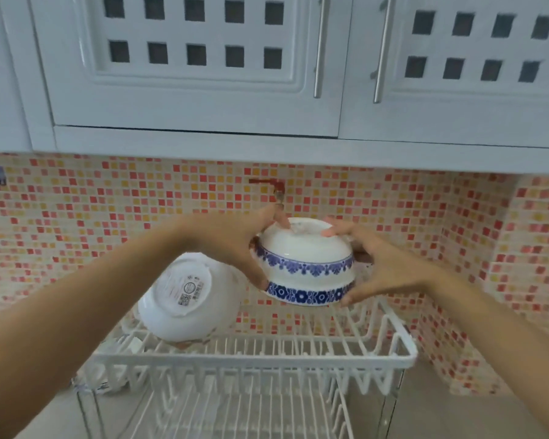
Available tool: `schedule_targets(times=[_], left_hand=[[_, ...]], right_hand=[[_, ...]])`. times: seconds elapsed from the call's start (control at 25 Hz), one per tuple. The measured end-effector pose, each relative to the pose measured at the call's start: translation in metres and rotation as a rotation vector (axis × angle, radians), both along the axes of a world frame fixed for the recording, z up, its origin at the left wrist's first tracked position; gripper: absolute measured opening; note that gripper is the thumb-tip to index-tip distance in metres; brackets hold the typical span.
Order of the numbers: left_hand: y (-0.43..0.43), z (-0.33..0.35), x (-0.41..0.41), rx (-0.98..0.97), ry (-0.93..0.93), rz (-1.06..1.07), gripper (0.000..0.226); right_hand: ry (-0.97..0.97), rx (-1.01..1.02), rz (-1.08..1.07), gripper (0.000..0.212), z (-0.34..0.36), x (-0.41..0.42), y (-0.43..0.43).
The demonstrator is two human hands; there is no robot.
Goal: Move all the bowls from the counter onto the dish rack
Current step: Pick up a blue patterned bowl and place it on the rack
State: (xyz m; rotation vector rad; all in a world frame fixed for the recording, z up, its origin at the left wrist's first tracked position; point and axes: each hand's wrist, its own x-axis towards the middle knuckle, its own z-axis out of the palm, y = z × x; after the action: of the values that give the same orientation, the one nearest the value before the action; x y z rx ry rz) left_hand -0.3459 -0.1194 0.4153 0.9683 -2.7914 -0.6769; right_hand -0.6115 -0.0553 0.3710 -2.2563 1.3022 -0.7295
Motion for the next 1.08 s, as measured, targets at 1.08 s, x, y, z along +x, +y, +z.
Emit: schedule_targets(times=[1.08], left_hand=[[-0.028,-0.046,-0.084,-0.182,-0.666,0.298,0.129]], right_hand=[[0.747,0.052,-0.291,0.124,-0.031,0.018,-0.049]])
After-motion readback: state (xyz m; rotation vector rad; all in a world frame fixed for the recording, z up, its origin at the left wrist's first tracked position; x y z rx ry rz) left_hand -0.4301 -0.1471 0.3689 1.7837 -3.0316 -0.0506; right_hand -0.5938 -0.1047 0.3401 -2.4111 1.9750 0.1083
